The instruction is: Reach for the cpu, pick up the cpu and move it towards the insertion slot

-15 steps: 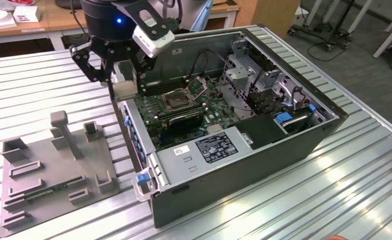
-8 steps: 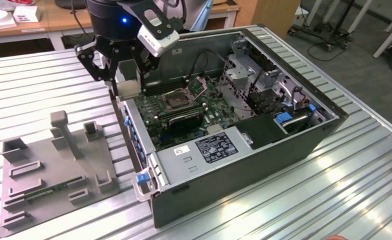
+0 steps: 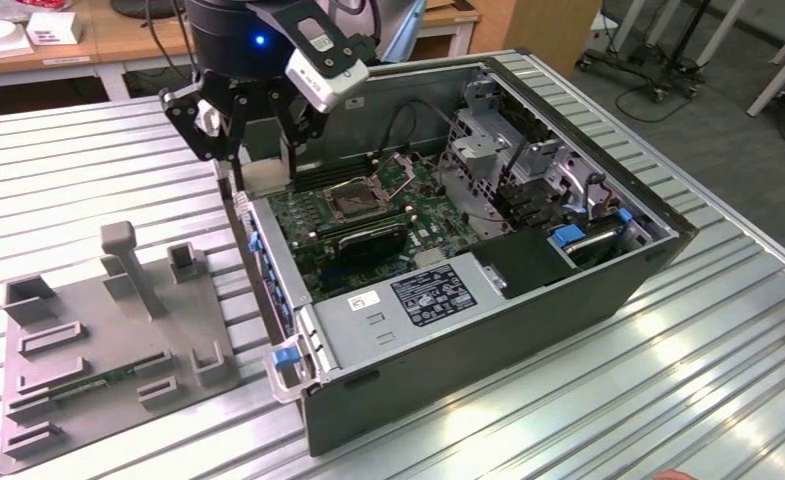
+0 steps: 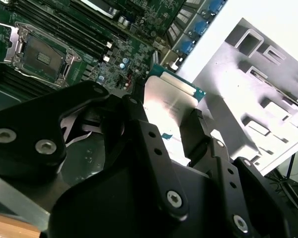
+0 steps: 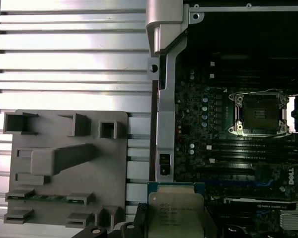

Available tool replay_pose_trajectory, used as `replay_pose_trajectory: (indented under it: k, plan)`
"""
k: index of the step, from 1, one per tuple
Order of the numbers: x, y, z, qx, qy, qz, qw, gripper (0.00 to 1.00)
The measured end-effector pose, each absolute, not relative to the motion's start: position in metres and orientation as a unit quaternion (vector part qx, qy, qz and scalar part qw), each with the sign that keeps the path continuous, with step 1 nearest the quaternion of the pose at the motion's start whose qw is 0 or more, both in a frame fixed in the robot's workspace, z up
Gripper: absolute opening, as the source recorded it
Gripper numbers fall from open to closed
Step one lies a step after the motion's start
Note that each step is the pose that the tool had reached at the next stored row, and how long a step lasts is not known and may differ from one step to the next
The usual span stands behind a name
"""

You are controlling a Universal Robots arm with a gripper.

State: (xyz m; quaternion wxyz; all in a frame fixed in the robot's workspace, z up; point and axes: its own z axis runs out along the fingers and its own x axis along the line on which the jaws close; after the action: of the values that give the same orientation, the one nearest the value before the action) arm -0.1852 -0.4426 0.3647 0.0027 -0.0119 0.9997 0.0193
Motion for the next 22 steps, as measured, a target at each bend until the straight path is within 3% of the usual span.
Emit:
replay_pose_trajectory:
  k: [22]
  plan:
    - [-0.166, -0.443, 0.364, -0.012, 1.000, 0.019, 0.003, 0.53]
